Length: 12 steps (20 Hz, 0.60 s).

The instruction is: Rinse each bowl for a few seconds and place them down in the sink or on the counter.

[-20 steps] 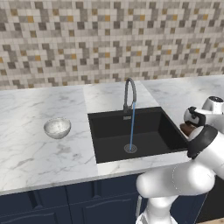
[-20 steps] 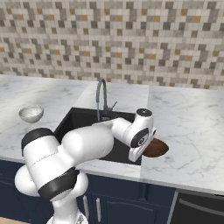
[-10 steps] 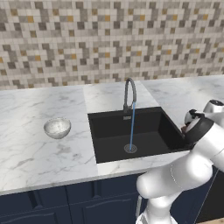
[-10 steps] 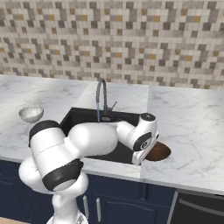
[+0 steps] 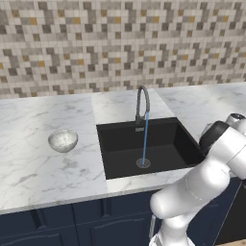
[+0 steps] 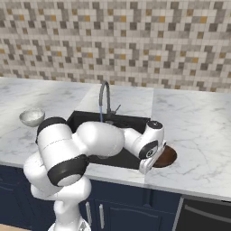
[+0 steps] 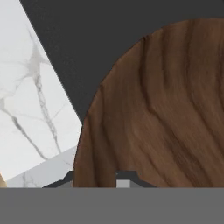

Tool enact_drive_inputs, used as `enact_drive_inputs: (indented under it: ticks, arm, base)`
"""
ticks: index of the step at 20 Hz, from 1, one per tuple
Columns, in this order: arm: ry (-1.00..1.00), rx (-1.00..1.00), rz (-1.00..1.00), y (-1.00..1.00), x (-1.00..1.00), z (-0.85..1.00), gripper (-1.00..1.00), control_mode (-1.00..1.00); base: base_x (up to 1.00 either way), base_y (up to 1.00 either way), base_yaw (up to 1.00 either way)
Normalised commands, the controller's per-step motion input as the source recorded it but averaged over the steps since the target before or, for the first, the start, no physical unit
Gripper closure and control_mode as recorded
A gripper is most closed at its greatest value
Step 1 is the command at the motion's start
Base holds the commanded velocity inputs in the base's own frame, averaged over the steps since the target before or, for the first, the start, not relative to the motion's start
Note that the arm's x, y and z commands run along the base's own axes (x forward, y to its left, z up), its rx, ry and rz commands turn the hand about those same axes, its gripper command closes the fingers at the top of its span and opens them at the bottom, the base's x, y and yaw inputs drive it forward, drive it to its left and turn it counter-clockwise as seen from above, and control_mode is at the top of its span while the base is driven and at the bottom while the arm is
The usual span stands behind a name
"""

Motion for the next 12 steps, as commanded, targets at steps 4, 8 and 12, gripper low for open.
enact_drive_inputs:
  ticks: [4, 8, 12]
  arm:
    - [0.04, 0.01, 0.00, -0.08, 0.03, -0.23, 1.00, -1.00]
    - [0.03, 0.00, 0.00, -0.04, 0.05, -0.21, -1.00, -1.00]
    - [0.01, 0.00, 0.00, -0.06, 0.01, -0.03, -1.00, -1.00]
  base:
    - [0.00, 0.00, 0.00]
    - [0.00, 0.00, 0.00]
    - [0.00, 0.00, 0.00]
